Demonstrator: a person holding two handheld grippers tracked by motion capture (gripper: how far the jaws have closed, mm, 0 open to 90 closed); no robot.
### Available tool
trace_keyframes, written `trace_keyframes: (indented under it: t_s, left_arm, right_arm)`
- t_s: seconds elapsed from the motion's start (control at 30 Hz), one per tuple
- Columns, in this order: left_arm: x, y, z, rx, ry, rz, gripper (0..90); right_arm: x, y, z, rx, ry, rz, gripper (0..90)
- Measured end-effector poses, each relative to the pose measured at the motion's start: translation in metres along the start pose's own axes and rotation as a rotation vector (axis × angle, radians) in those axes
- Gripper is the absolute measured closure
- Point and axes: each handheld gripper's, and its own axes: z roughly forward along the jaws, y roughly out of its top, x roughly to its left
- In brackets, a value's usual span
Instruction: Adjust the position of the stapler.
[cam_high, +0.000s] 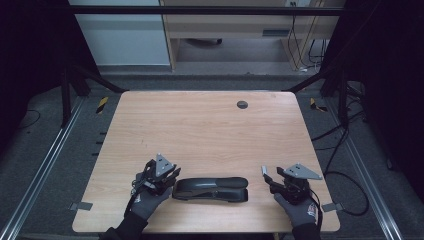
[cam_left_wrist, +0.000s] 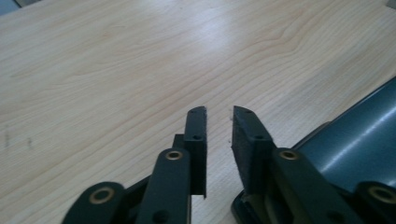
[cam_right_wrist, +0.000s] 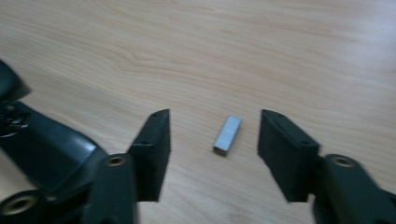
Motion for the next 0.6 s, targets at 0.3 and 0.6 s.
trace_keyframes:
  t_s: [0.3, 0.6]
  left_arm:
    - [0.007, 0.001, -0.01, -0.033, 0.067, 0.042, 62.0]
    - [0.006, 0.007, -0.02, -0.071, 0.048, 0.068, 57.7]
  right_arm:
    - [-0.001, 0.0, -0.002, -0.006, -0.011, -0.002, 46.6]
    - [-0.002, -0.003, -0.001, -0.006, -0.002, -0.009, 48.1]
